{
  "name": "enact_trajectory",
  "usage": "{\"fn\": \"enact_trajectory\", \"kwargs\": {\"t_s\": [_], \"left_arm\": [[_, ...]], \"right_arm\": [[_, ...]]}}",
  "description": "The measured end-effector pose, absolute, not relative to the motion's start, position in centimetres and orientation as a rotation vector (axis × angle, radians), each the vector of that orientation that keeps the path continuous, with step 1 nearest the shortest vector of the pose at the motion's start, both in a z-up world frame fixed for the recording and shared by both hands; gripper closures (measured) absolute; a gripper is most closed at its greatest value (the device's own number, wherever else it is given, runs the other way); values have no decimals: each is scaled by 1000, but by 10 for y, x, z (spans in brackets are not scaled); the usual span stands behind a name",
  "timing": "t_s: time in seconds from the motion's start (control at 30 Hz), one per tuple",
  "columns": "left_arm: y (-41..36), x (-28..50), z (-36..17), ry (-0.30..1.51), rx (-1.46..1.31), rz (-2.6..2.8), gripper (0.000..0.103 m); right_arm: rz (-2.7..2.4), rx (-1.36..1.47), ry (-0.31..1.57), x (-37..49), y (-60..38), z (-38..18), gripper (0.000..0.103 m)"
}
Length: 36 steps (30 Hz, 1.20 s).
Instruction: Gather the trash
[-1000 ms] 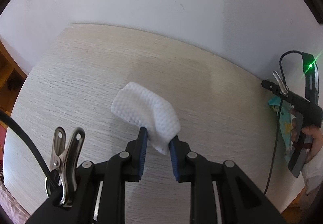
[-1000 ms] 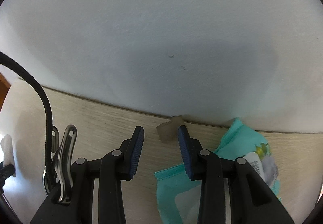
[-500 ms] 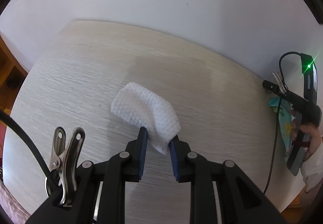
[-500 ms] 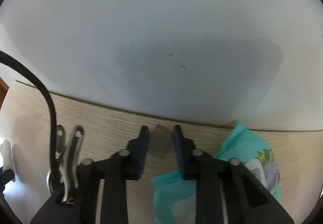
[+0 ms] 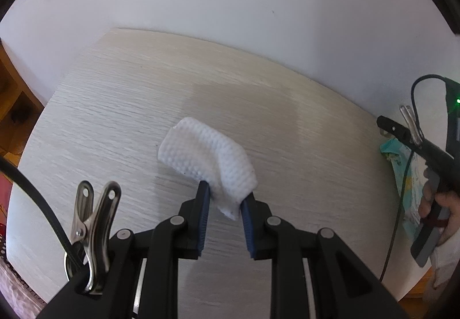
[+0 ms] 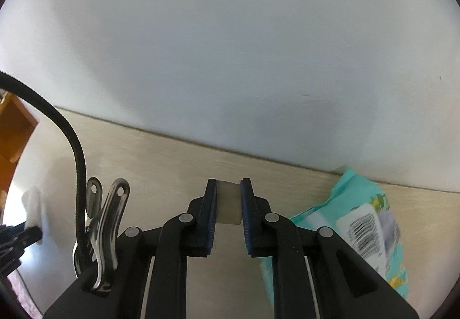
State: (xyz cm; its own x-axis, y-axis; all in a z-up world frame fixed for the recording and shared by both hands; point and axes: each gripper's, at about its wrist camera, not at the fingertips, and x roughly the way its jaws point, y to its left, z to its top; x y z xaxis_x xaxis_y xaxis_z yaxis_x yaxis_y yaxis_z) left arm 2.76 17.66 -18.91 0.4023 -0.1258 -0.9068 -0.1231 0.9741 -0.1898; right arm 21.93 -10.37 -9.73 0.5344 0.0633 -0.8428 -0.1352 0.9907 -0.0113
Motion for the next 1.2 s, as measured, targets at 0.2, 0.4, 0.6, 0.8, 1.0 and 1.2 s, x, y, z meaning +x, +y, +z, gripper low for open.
{"fn": "enact_trajectory", "kwargs": {"t_s": [0.2,0.4,0.6,0.8,1.0,1.2], "left_arm": [[180,19,-178,1144,-241,7,81],[179,7,-167,1127,-251,24,81],[175,-2,-157,1109,-264,57,81],[167,-9,-149,1090,-269,102,81],[157,-17,-142,1080,-289,144,81],[148,-21,-137,1072,-301,176,81]], "right_arm": [[184,-60,1003,200,-86,-88,86],[254,-58,1013,194,-72,-76,86],[323,-66,1012,182,-54,-72,86],[391,-76,1003,147,-46,-67,86],[471,-104,1000,141,-41,-60,86],[539,-126,993,137,-50,-62,86]]}}
